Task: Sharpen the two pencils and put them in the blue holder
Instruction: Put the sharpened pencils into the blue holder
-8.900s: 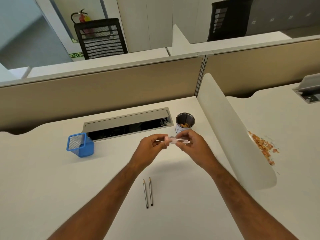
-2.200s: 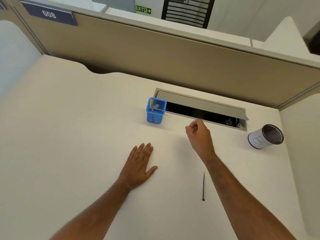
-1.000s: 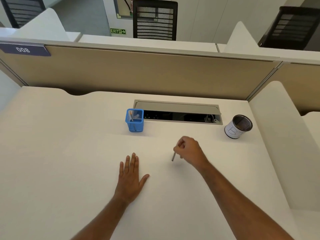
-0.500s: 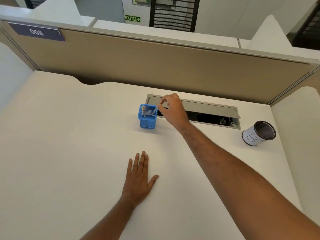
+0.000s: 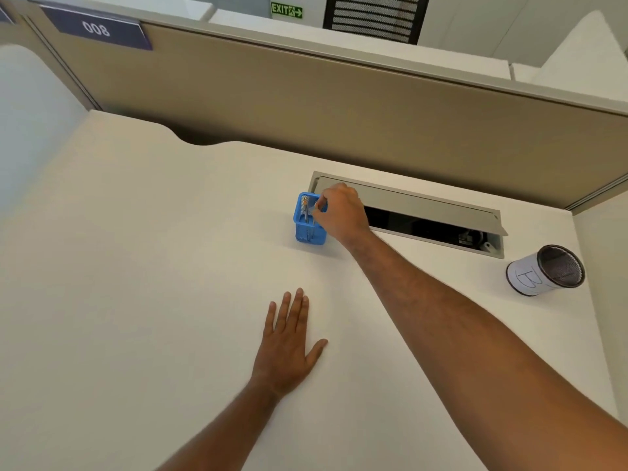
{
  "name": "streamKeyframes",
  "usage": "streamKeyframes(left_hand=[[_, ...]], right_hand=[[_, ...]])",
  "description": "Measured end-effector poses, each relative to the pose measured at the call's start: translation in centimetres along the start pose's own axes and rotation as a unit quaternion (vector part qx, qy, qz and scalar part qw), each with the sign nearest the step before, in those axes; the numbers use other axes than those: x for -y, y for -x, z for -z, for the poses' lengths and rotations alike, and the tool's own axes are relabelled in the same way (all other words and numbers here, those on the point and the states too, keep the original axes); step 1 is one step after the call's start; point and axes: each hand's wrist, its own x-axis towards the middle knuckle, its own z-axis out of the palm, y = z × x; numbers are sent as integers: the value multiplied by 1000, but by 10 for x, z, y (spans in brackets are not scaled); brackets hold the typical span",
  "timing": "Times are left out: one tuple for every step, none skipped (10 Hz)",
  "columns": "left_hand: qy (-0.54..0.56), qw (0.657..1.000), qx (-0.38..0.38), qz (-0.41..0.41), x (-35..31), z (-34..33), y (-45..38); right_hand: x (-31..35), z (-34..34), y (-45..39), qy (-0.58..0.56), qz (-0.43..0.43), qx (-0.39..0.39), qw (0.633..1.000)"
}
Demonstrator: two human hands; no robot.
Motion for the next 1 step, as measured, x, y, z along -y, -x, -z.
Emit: streamKeyframes(left_hand=[[14,1000,-8,1,-1,2,0]], right_hand=[[0,5,5,-55,-5,-10,998]])
